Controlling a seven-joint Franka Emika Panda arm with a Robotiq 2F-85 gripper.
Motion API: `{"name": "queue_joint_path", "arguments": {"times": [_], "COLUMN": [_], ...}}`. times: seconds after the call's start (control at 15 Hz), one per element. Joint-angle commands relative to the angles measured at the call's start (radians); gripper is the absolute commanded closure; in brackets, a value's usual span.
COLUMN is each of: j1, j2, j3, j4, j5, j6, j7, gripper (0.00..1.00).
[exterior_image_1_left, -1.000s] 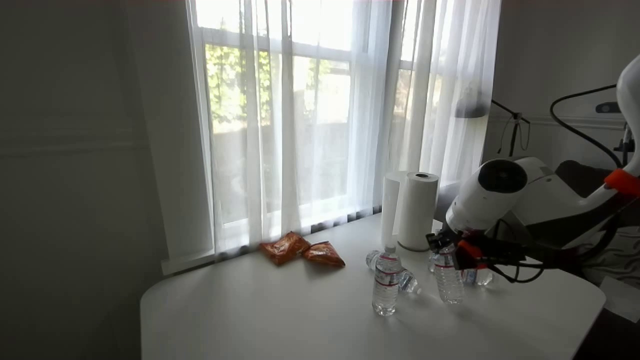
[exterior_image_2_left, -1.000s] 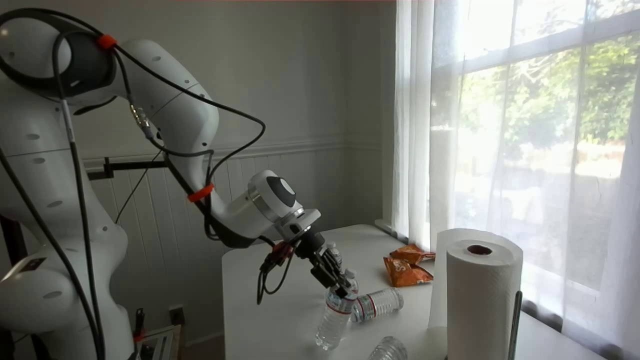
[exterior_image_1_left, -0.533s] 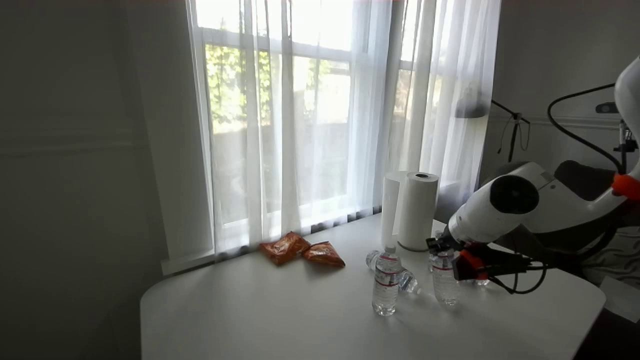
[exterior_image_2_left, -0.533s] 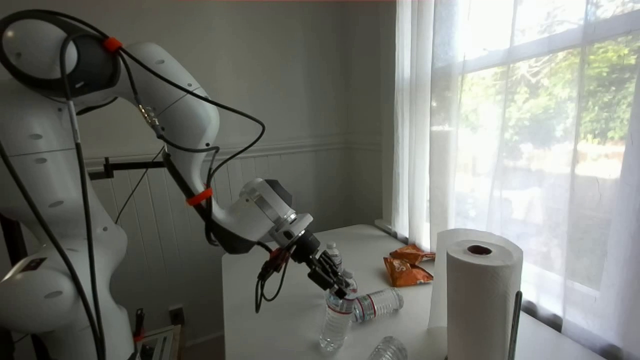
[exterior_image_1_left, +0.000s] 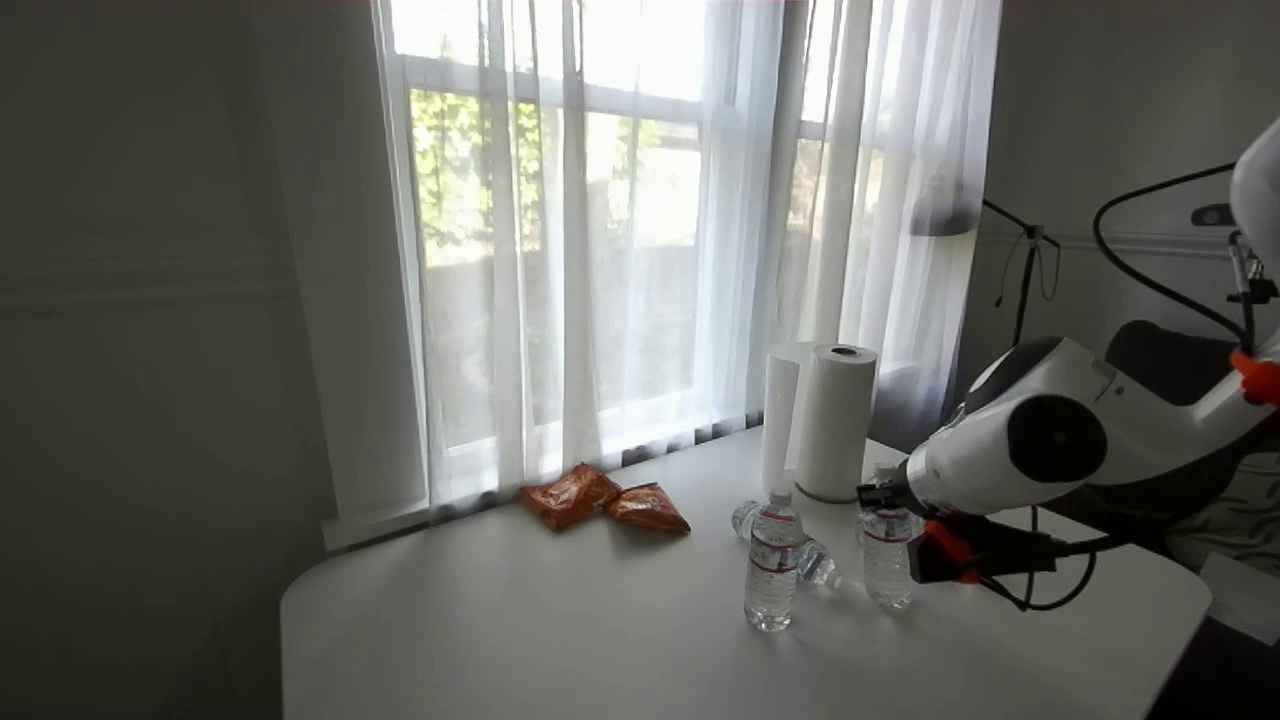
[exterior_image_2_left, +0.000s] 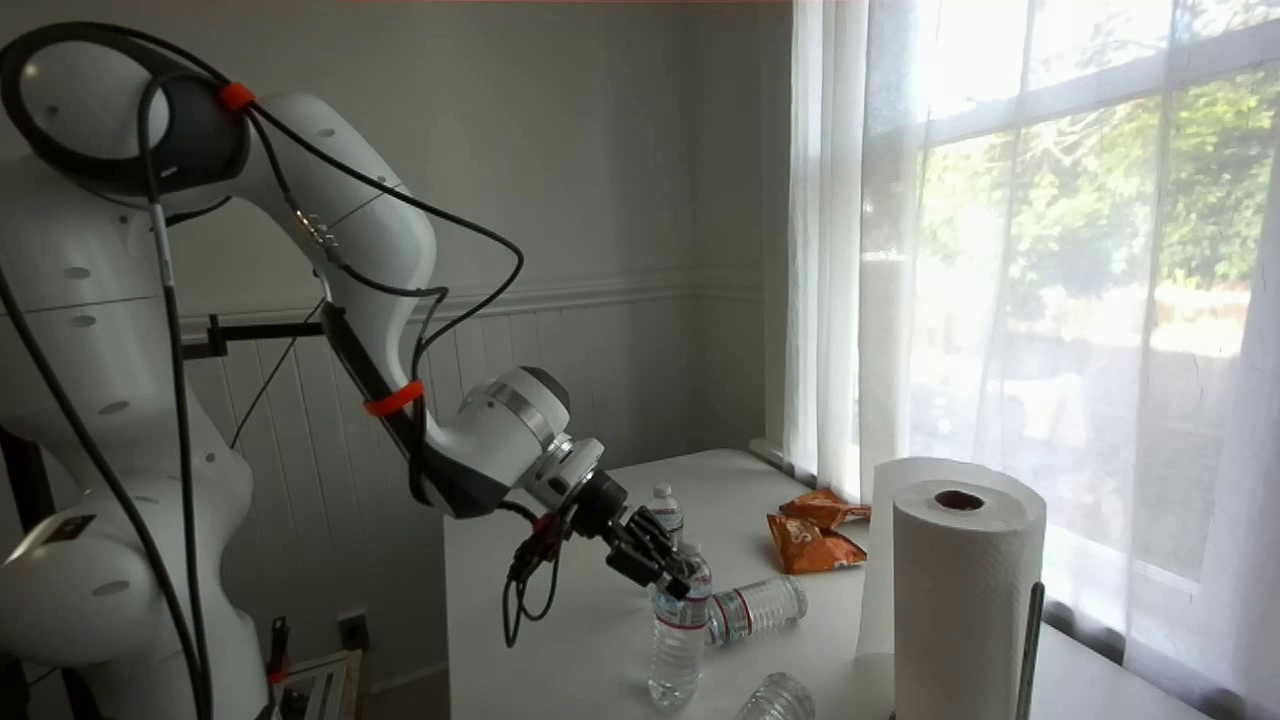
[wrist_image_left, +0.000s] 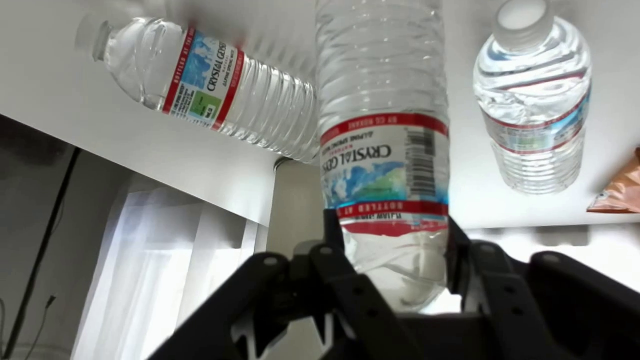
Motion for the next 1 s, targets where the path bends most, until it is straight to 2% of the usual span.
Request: {"name": "queue_joint_path", "arguments": {"times": [0.0, 0.2, 0.27, 0.33, 0.67, 0.93], "j1": [0.057, 0.076, 0.080, 0.082, 0.081, 0.074], "j2": [-0.007, -0.003, -0.002, -0.002, -0.007, -0.040], "j3": [-0.025, -0.030, -0.033, -0.035, -0.051, -0.070], "j4": [-0.032, -0.042, -0.044, -0.046, -0.060, -0.066], "j5": [-0.074, -0.073, -0.070, -0.068, -0.061, -0.047], "j6": [-0.051, -0.074, -0.080, -0.082, -0.082, -0.067], "j7": [0.114, 0.135, 0.138, 0.141, 0.157, 0.126], "gripper": [0.79, 0.76, 0.67, 0.35, 0.01, 0.00]}}
